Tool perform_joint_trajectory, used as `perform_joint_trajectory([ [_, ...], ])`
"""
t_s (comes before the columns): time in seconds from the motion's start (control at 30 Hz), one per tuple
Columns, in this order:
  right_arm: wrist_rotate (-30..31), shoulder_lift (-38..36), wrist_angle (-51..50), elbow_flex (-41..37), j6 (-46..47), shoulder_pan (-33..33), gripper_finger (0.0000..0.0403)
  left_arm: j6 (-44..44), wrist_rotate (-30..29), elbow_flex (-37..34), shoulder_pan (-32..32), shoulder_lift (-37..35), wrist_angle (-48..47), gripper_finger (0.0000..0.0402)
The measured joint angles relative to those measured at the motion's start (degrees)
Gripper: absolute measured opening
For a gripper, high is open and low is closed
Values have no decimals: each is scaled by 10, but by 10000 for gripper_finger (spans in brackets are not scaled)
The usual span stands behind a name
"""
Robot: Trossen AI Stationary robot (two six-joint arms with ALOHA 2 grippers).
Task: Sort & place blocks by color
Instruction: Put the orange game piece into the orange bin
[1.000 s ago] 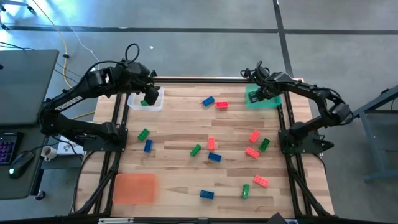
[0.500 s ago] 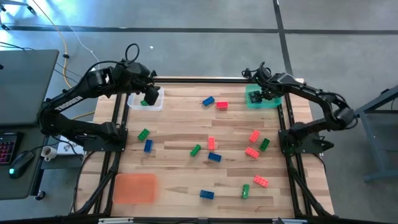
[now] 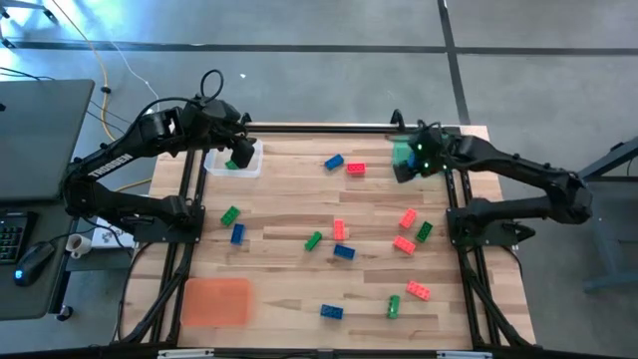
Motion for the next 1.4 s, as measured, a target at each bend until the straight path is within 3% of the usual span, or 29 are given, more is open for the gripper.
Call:
perform_joint_trajectory([
  [0.6, -6, -3, -31, 0, 174, 281, 261, 0, -4, 0, 0, 0, 0, 223],
  [0.93, -6, 8, -48, 0, 247, 362, 261, 0, -4, 0, 0, 0, 0, 223],
  [1.4, -35, 133, -58, 0, 297, 449, 261, 15, -3, 0, 0, 0, 0, 223],
])
